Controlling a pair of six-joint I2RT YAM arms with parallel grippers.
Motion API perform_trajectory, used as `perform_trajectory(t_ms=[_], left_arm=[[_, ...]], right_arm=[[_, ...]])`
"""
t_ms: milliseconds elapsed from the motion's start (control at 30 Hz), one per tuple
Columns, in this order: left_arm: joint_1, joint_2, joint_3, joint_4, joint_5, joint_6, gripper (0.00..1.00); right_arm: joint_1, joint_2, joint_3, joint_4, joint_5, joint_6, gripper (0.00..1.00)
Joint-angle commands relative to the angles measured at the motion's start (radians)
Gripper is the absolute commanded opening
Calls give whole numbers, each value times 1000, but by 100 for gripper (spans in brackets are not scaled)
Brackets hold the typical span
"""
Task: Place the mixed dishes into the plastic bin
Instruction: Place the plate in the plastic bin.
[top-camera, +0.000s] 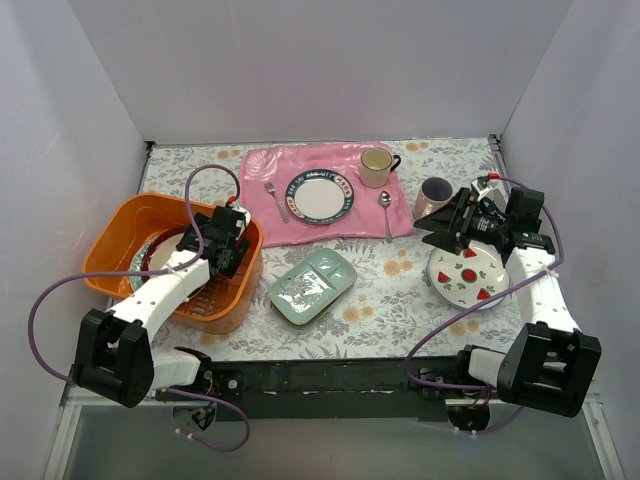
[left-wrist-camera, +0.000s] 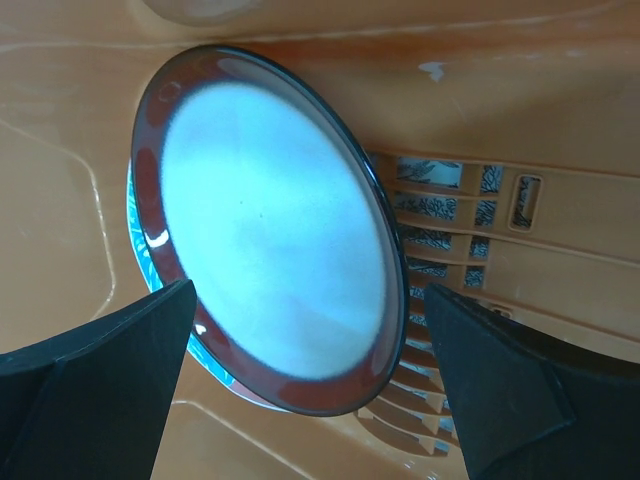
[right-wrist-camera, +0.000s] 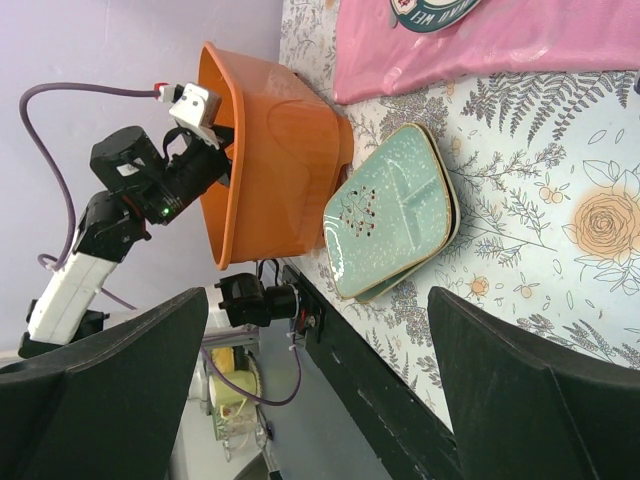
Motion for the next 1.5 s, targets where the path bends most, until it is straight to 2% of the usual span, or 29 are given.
perform_trajectory(t_ms=[0, 133, 333, 467, 500, 600, 867, 1067, 1267, 1467], left_arm=[[3, -12, 52, -47, 36, -40, 98], [1, -18, 118, -92, 56, -75, 98], [1, -35, 223, -155, 109, -150, 98], [1, -74, 270, -192, 151, -204, 98], [3, -83, 278, -195, 168, -213, 98], [1, -116, 316, -204, 210, -258, 98], [1, -202, 408, -160, 355, -396, 98], [3, -278, 401, -74, 490, -537, 98], [1, -330, 355, 40, 649, -664, 98], [3, -334, 321, 80, 691, -758, 98]], right_arm=[[-7, 1, -6, 22, -27, -3, 98], [-7, 1, 21, -9, -32, -51, 98], [-7, 18, 110, -141, -35, -265, 99], [-7, 32, 247, -305, 30, -504, 98], [-7, 35, 267, -336, 75, -622, 99], [-7, 49, 343, -466, 190, -823, 99], [-5, 44, 348, -673, 404, -1241, 99], [51, 0, 250, -703, 548, -1347, 96], [163, -36, 108, -661, 677, -1329, 78], [287, -48, -1, -561, 792, -1273, 65]])
